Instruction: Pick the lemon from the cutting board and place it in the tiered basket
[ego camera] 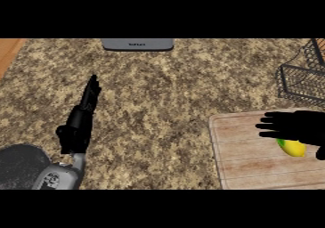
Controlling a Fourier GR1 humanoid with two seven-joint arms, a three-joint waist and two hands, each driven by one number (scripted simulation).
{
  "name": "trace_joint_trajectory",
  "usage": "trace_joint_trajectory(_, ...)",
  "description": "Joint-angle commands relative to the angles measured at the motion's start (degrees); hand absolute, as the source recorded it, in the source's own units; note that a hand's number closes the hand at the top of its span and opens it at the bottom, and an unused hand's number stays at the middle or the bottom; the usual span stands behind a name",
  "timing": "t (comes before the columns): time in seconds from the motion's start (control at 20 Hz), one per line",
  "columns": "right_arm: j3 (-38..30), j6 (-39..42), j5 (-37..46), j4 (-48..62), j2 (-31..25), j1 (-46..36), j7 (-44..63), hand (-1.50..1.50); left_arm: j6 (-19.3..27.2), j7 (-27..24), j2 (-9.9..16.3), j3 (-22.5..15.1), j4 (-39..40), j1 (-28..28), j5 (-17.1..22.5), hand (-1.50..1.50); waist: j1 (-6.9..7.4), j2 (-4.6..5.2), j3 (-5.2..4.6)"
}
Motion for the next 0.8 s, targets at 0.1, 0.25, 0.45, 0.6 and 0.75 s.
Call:
trace_joint_trajectory(0.1, -1.05, 2.79, -1.03, -0.27, 2.61, 1.33, -4.46, 1.50, 0.17, -1.62, -1.48, 0.44, 0.90, 1.27, -1.21, 0.00, -0.40, -0.11, -0.03)
trace_joint_trajectory(0.25, -2.91, -5.55, -1.63, 4.85, 4.16, -0.12, -8.62, 1.50, -1.95, -1.15, -0.22, 1.99, 0.00, 1.29, 0.59, 0.00, -0.02, 0.01, 0.01)
trace_joint_trajectory(0.45, -3.35, -12.87, -0.32, 8.46, 6.23, -2.08, -10.41, 1.50, -2.62, -1.36, 0.33, 1.67, -0.83, 1.46, 0.06, 0.00, 0.52, 0.15, 0.05)
trace_joint_trajectory(0.6, -3.83, -11.87, -1.42, 1.90, 6.76, 1.56, -8.40, 1.50, -2.05, 2.03, -0.38, 1.43, -2.03, 0.64, -0.82, 0.00, -0.34, -0.13, 0.00)
trace_joint_trajectory(0.75, -5.72, -5.85, -0.36, 0.73, 10.02, 1.35, 8.58, 1.50, -1.62, -0.50, -0.76, 2.01, -0.90, 1.31, -1.08, 0.00, -0.66, -0.19, -0.06)
